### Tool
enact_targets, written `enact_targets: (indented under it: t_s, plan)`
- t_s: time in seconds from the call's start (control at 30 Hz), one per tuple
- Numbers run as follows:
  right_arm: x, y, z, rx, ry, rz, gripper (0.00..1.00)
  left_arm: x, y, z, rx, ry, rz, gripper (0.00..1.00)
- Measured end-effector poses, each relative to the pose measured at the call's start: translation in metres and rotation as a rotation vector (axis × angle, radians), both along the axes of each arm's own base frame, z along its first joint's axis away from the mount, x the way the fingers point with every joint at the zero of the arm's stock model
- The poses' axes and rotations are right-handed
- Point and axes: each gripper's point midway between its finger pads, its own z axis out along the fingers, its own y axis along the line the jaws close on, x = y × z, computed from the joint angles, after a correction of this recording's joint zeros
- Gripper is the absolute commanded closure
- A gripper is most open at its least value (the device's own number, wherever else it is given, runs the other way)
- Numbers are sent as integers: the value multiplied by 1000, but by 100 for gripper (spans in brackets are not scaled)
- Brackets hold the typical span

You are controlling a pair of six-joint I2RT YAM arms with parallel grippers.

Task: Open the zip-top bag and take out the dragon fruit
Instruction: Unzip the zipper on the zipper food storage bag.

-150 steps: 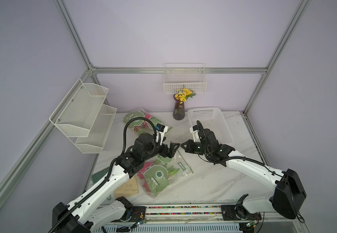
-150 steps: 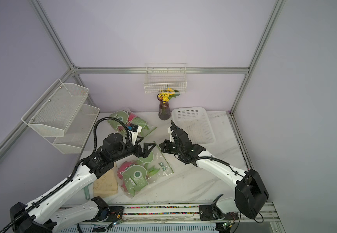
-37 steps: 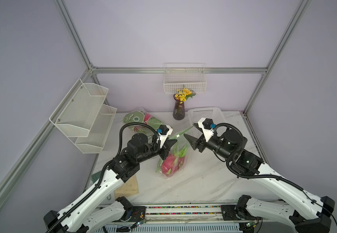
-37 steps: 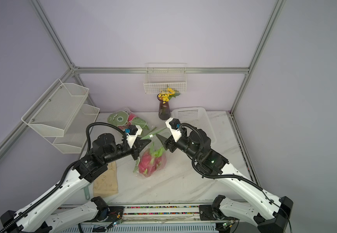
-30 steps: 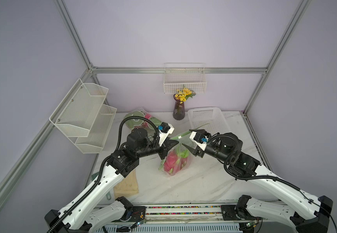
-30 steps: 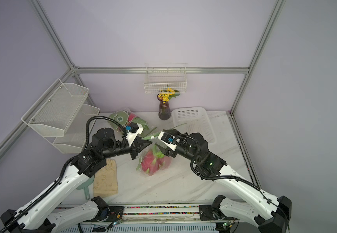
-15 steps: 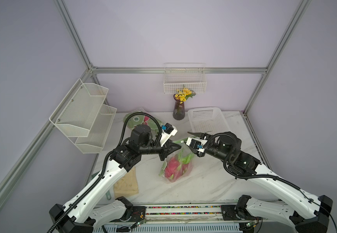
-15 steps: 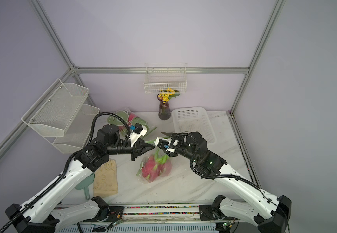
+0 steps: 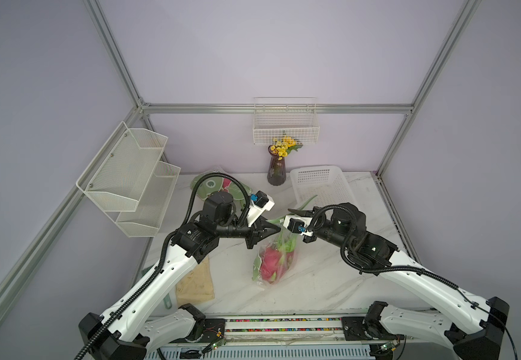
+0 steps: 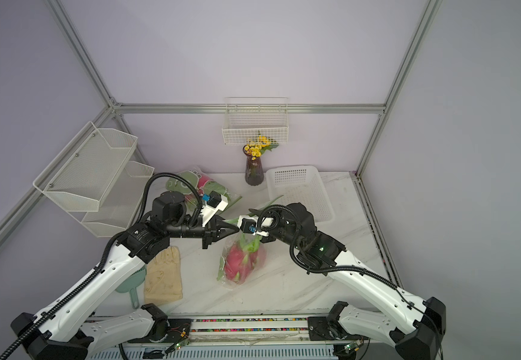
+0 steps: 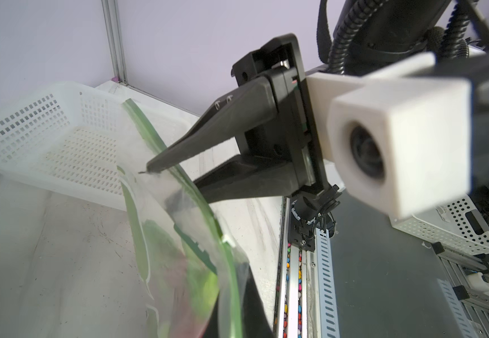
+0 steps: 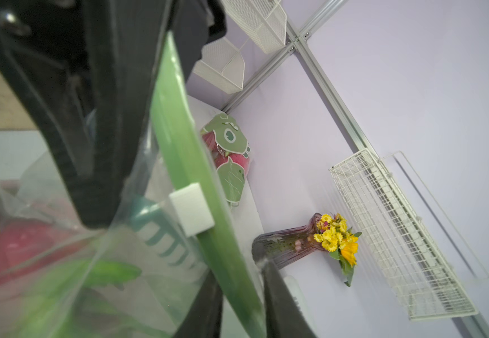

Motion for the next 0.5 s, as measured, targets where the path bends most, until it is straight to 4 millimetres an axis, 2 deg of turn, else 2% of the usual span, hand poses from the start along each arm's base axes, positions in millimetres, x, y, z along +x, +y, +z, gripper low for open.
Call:
enact_targets:
  t_s: [0.23,0.3,0.4,0.5]
  plan:
    - [0,0,0,-8,-3,3,100,2,-1,6,-22,-24,-7,100]
    - [-1,-1,1,-10,-1,2,100,3,-2,7,-26,-31,-7,77]
    - [-4,-4,4,-18,9,3,100,6,-2,7,-33,-56,1,65]
    - [-10,-6,7,-31,47,14,100,11,-2,0,-30,-76,22,60]
